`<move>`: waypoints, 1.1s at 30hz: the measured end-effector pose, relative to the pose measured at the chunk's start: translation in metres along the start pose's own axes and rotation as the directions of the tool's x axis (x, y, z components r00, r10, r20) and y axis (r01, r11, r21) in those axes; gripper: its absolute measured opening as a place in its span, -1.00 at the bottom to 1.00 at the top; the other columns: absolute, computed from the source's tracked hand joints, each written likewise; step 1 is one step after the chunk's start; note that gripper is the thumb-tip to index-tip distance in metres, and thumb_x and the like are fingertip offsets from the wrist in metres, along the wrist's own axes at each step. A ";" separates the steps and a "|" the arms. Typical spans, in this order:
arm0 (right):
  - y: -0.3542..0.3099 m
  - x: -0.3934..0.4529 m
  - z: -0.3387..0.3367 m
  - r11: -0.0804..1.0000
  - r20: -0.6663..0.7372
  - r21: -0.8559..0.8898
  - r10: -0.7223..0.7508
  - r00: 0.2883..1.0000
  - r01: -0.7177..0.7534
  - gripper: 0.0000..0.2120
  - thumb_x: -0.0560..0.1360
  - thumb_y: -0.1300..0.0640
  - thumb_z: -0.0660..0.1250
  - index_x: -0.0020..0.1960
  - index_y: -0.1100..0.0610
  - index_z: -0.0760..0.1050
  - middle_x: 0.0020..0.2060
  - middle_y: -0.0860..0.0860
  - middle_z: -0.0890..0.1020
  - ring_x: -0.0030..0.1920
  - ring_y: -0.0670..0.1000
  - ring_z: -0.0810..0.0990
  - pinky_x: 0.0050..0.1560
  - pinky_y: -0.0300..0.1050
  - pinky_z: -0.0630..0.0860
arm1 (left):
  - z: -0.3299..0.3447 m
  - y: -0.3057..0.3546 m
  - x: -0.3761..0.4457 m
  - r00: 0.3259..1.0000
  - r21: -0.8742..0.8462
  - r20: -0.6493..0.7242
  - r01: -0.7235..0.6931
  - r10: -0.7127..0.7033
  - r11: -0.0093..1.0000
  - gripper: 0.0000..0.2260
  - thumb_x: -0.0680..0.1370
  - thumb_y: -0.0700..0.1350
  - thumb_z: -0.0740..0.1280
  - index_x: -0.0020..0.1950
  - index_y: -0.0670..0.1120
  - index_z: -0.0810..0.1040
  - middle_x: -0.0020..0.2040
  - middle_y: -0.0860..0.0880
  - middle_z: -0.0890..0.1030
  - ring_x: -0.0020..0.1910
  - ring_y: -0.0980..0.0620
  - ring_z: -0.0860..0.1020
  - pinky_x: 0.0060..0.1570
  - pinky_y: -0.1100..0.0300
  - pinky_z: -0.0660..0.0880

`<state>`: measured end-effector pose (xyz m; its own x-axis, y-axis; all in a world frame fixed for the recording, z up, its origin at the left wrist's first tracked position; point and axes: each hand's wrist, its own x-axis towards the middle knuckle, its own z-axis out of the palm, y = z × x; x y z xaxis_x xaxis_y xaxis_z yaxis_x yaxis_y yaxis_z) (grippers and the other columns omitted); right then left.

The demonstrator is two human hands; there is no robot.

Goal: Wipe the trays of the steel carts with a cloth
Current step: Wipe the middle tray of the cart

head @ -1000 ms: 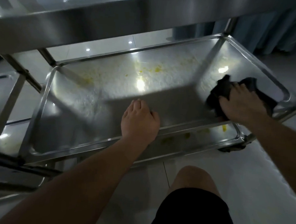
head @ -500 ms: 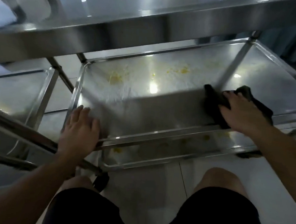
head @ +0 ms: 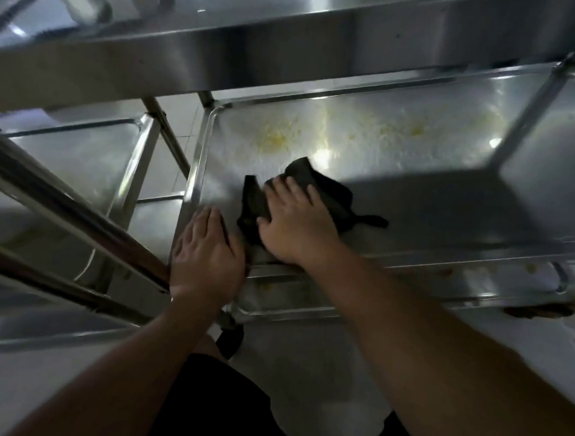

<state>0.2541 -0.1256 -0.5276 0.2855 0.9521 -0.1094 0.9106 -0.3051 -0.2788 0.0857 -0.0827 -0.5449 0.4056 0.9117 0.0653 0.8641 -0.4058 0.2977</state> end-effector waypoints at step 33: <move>0.031 -0.089 0.026 0.966 -0.374 -0.118 -0.257 0.891 0.229 -0.55 0.65 -0.17 0.27 0.32 0.12 0.65 0.35 0.04 0.64 0.44 0.02 0.54 0.39 0.10 0.48 | 0.000 0.000 0.000 0.999 0.066 0.039 -0.009 0.007 0.998 -0.36 0.65 0.16 0.03 0.68 -0.10 0.17 0.69 -0.12 0.20 0.68 -0.09 0.11 0.64 -0.06 0.03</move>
<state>0.2492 -0.2202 -0.5510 0.1322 0.9344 0.3308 0.9806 -0.0745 -0.1814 0.0858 -0.0830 -0.5446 0.4225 0.9059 0.0302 0.8783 -0.4174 0.2331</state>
